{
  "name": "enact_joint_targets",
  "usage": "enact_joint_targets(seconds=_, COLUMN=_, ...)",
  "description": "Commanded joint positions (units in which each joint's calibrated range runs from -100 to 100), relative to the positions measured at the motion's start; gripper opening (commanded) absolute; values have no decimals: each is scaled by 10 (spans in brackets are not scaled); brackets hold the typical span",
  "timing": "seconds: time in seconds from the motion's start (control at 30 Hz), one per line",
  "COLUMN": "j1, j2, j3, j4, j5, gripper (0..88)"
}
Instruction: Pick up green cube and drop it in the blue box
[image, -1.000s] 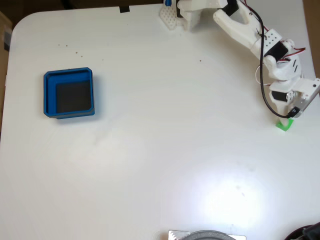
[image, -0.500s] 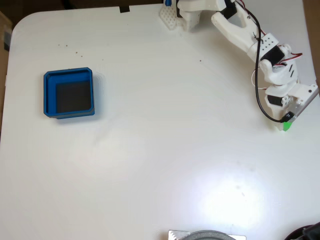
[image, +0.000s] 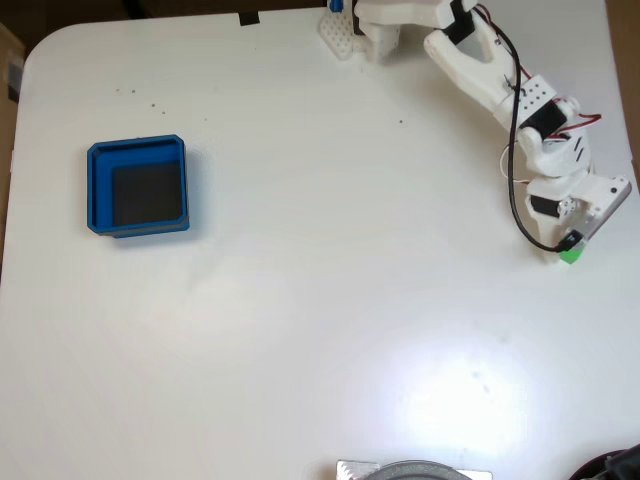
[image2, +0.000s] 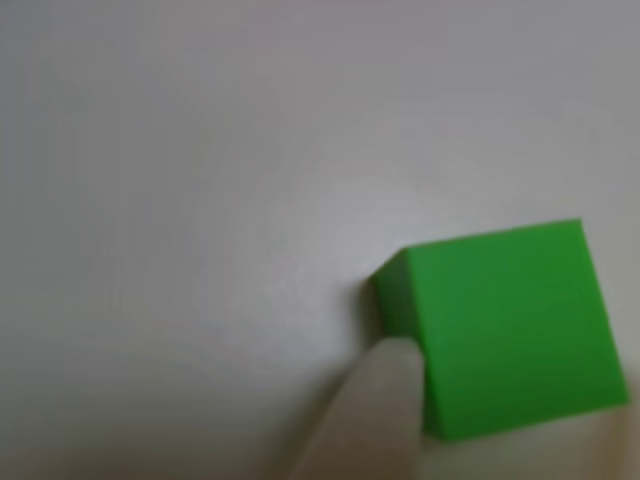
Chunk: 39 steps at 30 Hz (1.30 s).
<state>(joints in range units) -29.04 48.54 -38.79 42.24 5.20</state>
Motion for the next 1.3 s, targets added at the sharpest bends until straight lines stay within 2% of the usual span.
enact_joint_targets(seconds=0.0, j1=4, j2=-10, j3=-37, j4=1, j5=1, gripper=293)
enact_joint_targets(seconds=1.27, j1=-7, j2=-5, j3=-35, j4=0, j5=2, gripper=293)
